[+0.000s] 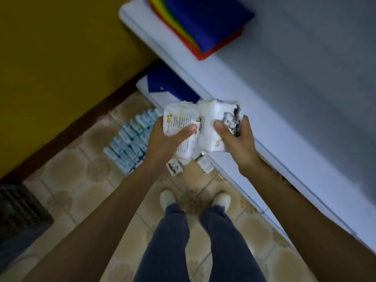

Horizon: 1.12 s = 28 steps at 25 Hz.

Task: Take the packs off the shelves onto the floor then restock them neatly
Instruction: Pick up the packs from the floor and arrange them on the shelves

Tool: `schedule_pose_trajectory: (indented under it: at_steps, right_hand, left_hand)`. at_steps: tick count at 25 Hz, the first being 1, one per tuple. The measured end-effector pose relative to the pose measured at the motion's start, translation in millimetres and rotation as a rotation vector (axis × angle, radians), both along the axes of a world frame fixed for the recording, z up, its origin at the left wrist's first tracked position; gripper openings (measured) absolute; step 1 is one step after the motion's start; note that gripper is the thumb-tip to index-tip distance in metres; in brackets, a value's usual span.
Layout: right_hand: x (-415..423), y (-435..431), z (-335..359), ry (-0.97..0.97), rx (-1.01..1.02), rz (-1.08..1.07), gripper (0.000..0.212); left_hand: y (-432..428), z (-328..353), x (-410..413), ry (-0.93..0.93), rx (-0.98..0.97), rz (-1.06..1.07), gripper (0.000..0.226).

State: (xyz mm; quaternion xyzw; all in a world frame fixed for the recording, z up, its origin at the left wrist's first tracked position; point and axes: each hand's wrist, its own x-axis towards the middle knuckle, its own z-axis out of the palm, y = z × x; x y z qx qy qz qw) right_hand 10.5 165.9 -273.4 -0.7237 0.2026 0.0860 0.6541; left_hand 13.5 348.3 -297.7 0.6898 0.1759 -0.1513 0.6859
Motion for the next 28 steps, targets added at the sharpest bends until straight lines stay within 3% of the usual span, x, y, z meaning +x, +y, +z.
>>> schedule_pose_trajectory:
  at_steps: [3, 5, 10, 13, 21, 28]
  right_hand:
    - [-40, -27, 68, -0.149, 0.004, -0.198, 0.049]
    - [-70, -50, 105, -0.261, -0.019, -0.312, 0.052]
    - [-166, -102, 171, -0.488, -0.113, -0.486, 0.068]
    - [-244, -140, 195, -0.593, -0.145, -0.64, 0.066]
    - [-460, -248, 286, -0.721, -0.416, -0.897, 0.066]
    - [-542, -299, 307, -0.777, -0.519, -1.001, 0.063]
  left_hand:
    - [-30, 64, 0, -0.156, -0.012, -0.256, 0.082]
    - [-65, 102, -8, -0.265, 0.025, -0.367, 0.093]
    - [-153, 180, -70, -0.549, 0.03, -0.578, 0.089]
    - [-208, 210, -131, -0.649, -0.025, -0.715, 0.084]
    - [-343, 302, -323, -0.917, -0.145, -0.859, 0.096]
    - [-406, 333, -388, -1.038, -0.073, -0.981, 0.096]
